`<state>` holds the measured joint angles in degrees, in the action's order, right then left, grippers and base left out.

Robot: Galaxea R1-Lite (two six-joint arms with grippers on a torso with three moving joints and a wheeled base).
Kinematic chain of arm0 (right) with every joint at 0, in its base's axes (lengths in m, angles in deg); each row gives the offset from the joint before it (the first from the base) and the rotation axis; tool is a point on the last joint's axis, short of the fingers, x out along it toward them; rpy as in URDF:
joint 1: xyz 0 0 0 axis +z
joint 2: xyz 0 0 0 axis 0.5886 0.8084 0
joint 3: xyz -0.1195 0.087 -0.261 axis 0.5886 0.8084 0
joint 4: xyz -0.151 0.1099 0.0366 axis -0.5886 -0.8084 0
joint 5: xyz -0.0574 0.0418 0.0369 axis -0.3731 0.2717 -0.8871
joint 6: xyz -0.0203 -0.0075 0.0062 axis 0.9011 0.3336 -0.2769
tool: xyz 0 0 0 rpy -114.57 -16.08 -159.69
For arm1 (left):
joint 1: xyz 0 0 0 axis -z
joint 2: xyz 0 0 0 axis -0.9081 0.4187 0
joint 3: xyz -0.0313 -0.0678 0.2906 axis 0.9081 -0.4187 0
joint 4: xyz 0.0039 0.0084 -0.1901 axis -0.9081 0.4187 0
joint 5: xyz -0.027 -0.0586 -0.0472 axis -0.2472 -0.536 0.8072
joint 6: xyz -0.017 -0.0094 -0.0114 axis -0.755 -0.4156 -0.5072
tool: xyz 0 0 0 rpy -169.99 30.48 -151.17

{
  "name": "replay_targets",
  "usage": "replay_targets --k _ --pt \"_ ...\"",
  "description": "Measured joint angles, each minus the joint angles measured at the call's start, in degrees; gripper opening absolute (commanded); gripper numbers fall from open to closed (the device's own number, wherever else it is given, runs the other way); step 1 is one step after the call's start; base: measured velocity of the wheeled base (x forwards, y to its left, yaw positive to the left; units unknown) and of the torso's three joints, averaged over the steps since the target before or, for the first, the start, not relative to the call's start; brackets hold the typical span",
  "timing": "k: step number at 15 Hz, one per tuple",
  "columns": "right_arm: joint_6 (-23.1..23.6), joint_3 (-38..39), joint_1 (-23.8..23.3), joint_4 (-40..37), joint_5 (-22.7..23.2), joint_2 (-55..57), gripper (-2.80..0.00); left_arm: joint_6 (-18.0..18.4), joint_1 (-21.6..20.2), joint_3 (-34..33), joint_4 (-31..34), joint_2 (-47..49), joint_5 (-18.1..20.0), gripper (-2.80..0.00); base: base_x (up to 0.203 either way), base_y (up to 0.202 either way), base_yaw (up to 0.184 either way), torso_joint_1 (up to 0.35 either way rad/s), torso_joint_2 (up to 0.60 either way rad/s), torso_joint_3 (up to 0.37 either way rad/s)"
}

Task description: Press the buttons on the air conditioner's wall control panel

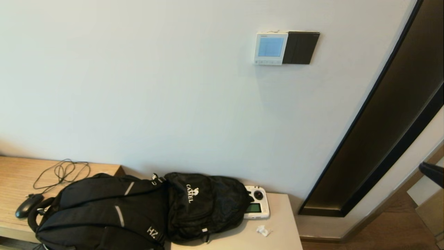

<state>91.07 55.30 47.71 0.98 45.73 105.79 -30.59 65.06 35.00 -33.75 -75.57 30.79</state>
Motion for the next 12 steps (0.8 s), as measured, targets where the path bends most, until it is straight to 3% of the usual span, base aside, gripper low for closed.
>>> replay_targets --k 3,6,12 --pt "1.0 10.4 -4.6 -3.2 4.8 -10.4 -2.80 0.0 0.0 0.0 0.0 0.0 0.0 -2.80 0.000 0.000 0.000 0.000 0.00 0.000" --pt "2.8 19.3 -7.3 -3.6 5.8 -19.1 -2.80 0.0 0.0 0.0 0.0 0.0 0.0 -2.80 0.000 0.000 0.000 0.000 0.00 0.000" --pt "3.8 28.8 -10.8 -7.1 9.1 -32.7 -2.80 0.0 0.0 0.0 0.0 0.0 0.0 -2.80 0.000 0.000 0.000 0.000 0.00 0.000"
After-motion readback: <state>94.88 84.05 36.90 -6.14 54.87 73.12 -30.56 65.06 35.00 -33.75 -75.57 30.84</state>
